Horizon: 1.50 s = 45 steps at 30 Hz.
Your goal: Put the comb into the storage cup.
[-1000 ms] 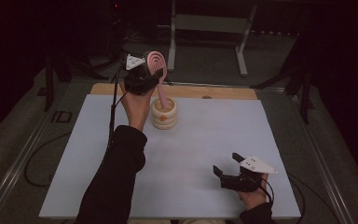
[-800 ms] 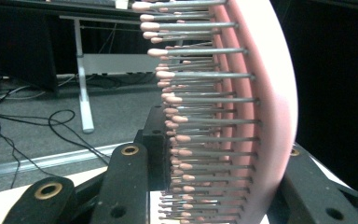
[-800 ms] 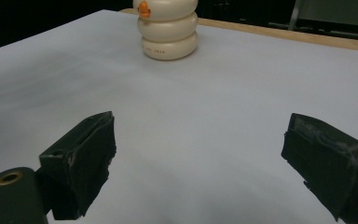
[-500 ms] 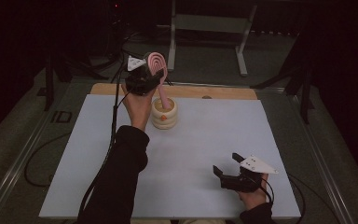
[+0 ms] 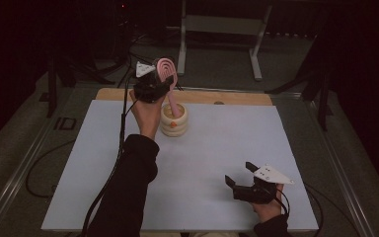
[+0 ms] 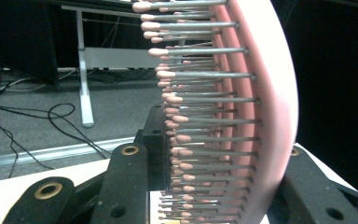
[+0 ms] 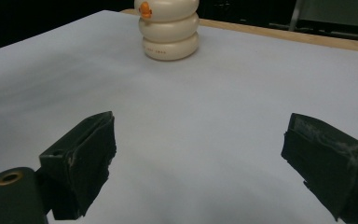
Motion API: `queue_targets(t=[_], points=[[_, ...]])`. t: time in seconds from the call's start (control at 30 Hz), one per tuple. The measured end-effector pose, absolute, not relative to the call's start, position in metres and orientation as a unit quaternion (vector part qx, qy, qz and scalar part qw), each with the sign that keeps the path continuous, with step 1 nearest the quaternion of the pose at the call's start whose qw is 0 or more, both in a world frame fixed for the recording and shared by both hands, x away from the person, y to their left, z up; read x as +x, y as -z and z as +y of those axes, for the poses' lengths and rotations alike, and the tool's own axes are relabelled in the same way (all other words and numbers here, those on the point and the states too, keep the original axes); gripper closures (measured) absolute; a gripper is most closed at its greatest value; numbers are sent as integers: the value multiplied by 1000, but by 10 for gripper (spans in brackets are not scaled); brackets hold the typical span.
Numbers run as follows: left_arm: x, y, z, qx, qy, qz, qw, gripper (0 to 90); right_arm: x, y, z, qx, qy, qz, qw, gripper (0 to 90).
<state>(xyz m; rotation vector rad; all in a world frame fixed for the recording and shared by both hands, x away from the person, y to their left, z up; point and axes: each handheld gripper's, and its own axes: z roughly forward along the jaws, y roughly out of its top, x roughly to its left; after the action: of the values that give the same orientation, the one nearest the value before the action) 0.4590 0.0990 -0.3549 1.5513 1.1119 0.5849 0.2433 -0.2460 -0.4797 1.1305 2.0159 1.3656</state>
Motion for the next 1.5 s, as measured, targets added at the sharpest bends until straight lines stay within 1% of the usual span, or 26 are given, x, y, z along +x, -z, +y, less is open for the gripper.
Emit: queue_targets(t=[0.1,0.6,0.93,1.5], points=[[459,356,99,652,-246,470,542,646,243,480,-246,409,-495,732,228,106],[461,367,96,655,-242,475,536,645,243,480,-247,411,-496,731,225,106],[463,375,94,659,-238,477,530,645,243,478,-248,418,-500,724,228,88],[464,384,89,658,-237,481,528,645,243,479,-247,416,-500,725,226,88]])
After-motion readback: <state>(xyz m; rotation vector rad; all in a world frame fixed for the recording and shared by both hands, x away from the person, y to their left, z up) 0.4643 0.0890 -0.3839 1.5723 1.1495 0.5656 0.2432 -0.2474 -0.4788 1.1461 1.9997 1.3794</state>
